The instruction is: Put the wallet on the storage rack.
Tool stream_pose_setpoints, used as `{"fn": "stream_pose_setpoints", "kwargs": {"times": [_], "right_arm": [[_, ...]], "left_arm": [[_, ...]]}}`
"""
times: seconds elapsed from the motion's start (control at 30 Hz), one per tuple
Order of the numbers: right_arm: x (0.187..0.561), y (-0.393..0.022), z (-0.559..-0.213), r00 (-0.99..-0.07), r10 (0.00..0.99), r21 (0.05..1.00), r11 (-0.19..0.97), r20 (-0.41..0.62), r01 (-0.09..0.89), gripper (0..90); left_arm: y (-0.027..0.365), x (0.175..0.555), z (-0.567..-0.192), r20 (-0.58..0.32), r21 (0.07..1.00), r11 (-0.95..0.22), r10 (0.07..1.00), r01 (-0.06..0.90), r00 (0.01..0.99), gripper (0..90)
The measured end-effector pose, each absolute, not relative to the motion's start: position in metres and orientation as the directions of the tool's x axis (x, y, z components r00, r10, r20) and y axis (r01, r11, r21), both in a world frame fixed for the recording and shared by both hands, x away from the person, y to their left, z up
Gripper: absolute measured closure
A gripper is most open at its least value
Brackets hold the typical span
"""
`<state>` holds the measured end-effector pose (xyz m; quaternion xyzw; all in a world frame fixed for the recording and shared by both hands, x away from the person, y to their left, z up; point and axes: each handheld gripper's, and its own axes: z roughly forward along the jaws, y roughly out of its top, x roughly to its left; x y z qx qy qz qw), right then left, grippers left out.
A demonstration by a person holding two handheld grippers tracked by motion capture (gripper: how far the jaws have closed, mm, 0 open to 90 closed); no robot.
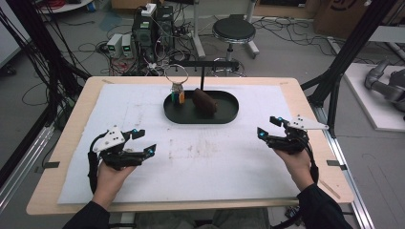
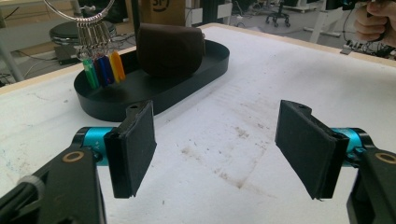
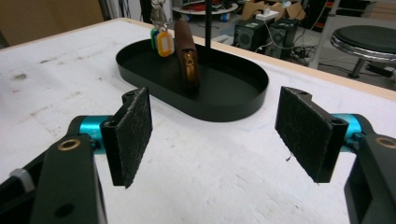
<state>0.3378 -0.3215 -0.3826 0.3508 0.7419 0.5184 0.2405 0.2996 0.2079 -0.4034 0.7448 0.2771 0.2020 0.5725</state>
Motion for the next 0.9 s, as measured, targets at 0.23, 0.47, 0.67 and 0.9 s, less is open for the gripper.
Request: {"fn": "stream_pose_setpoints", "kwargs": {"times": [0.23,0.47,0.67,0.9], "right_arm": [[0.336,-0.332,-0.382,-0.620,0.784,0.939,0.202,0.014,0.277,27.7],[0.338,-0.336,-0.383,-0.612,0.791,0.936,0.202,0.018,0.288,27.5],[0.338,-0.336,-0.383,-0.615,0.788,0.937,0.203,0.015,0.284,27.5],[0.338,-0.336,-0.383,-0.614,0.789,0.936,0.203,0.017,0.286,27.5]], "left_arm": [[0.208,0.301,-0.405,-0.017,0.963,-0.195,0.644,0.185,0.765,28.6],[0.208,0.300,-0.405,-0.013,0.963,-0.197,0.643,0.182,0.766,28.6],[0.208,0.300,-0.405,-0.011,0.962,-0.201,0.645,0.183,0.764,28.6],[0.208,0.300,-0.404,-0.009,0.963,-0.201,0.646,0.181,0.764,28.6]]}}
